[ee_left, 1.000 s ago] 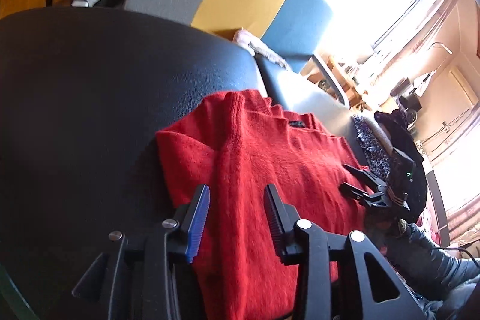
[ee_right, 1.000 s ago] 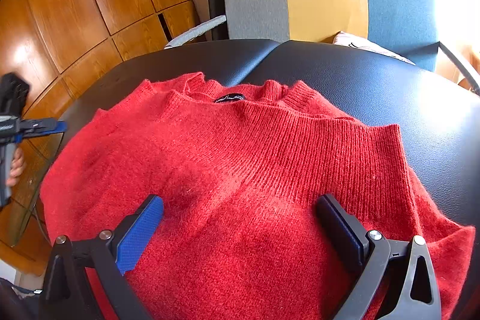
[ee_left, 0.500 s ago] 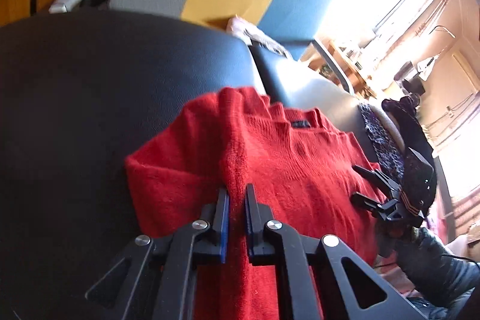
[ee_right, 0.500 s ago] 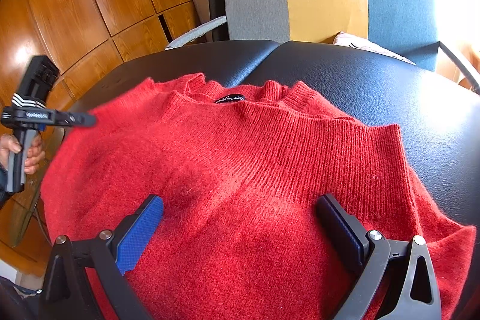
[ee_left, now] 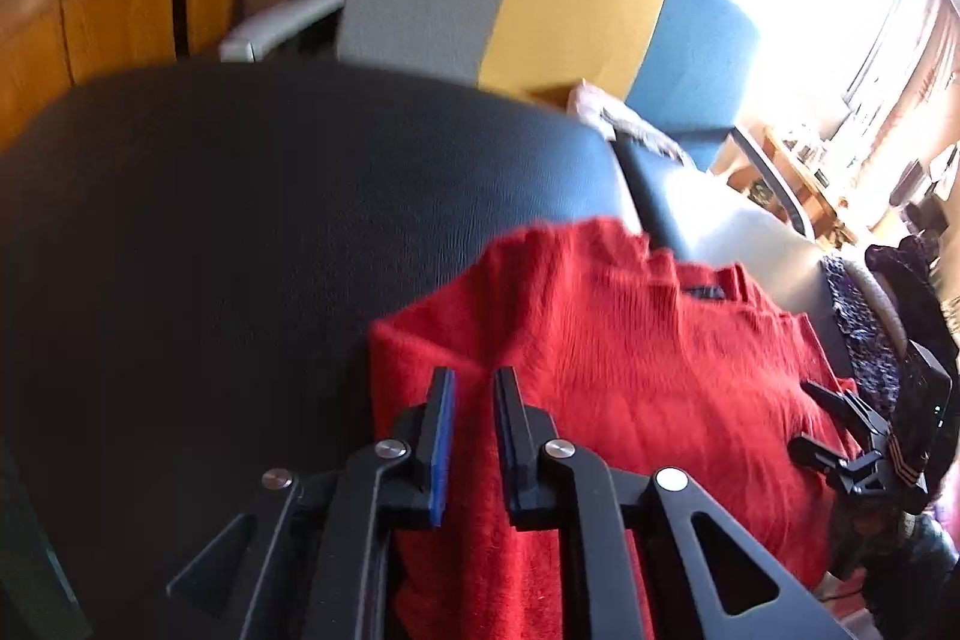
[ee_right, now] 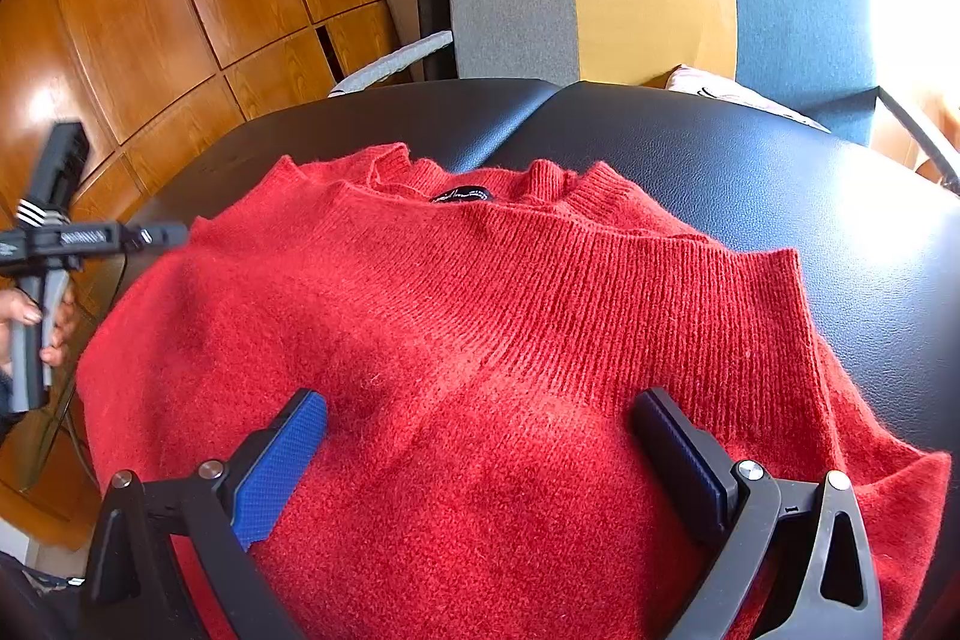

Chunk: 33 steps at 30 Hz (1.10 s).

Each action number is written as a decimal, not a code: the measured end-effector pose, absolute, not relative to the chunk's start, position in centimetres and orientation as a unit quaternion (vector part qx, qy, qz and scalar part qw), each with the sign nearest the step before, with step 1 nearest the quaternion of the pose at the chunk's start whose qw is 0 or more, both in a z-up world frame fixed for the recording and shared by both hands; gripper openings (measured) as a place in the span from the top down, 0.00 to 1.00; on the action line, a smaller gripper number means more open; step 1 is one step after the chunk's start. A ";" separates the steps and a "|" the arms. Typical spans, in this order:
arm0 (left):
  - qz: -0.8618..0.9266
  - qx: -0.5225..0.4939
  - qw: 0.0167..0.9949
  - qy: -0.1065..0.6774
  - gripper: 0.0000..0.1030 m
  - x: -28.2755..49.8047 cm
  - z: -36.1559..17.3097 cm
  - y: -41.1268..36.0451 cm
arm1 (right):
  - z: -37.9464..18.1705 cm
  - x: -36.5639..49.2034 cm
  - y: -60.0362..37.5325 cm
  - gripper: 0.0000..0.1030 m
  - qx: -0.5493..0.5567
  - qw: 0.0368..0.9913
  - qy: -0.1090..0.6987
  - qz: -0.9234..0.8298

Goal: Fold clothes

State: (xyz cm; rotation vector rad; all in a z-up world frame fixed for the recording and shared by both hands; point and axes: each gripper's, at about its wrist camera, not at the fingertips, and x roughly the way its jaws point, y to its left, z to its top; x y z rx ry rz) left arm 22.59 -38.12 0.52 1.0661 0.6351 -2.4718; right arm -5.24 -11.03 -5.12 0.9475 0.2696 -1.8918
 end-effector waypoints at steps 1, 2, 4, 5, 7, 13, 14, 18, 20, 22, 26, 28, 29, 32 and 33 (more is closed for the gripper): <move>-0.884 0.370 0.178 0.223 0.87 22.4 1.0 -37.2 | -5.1 -5.2 -11.0 0.00 0.389 0.483 0.111 -0.777; -0.889 0.364 0.168 0.221 0.87 22.1 1.3 -36.1 | -5.1 -5.2 -11.1 0.00 0.390 0.482 0.112 -0.776; -0.891 0.375 0.150 0.206 0.87 21.1 0.8 -34.3 | -5.0 -5.2 -11.1 0.00 0.392 0.481 0.115 -0.776; -0.889 0.387 0.144 0.198 0.87 20.6 0.2 -33.3 | -4.9 -5.2 -11.2 0.00 0.395 0.479 0.119 -0.775; -0.884 0.393 0.146 0.206 0.87 20.4 -1.3 -33.0 | -4.1 -4.9 -11.3 0.00 0.396 0.476 0.127 -0.775; -0.871 0.388 0.152 0.259 0.95 20.8 -5.1 -33.6 | -4.3 -4.6 -9.1 0.00 0.395 0.463 0.131 -0.783; -0.871 0.385 0.154 0.265 0.96 20.9 -5.3 -33.9 | -4.6 -4.9 -8.7 0.00 0.391 0.468 0.121 -0.783; -0.871 0.394 0.163 0.246 0.98 19.9 -5.0 -33.6 | -5.0 -5.3 -9.6 0.00 0.391 0.456 0.132 -0.789; -0.868 0.390 0.150 0.268 0.98 20.5 -4.3 -34.0 | -5.0 -5.3 -9.6 0.00 0.389 0.456 0.131 -0.790; -0.870 0.378 0.150 0.279 0.82 22.1 -3.2 -34.7 | -5.0 -5.3 -9.3 0.00 0.388 0.460 0.123 -0.789; -0.872 0.367 0.168 0.276 0.66 25.1 -2.1 -37.0 | -5.0 -5.3 -9.3 0.00 0.385 0.460 0.122 -0.790; -0.865 0.378 0.171 0.283 0.50 25.9 -2.4 -37.9 | -5.0 -5.3 -9.3 0.00 0.384 0.460 0.122 -0.791; -0.857 0.386 0.166 0.298 0.50 26.3 -2.9 -38.5 | -5.0 -5.3 -9.4 0.00 0.384 0.460 0.122 -0.791; -0.842 0.395 0.131 0.343 0.49 26.7 -3.9 -40.2 | -4.9 -5.3 -9.4 0.00 0.383 0.460 0.123 -0.792; -0.840 0.394 0.121 0.353 0.46 26.5 -4.2 -40.5 | -4.9 -5.2 -9.4 0.00 0.383 0.460 0.123 -0.792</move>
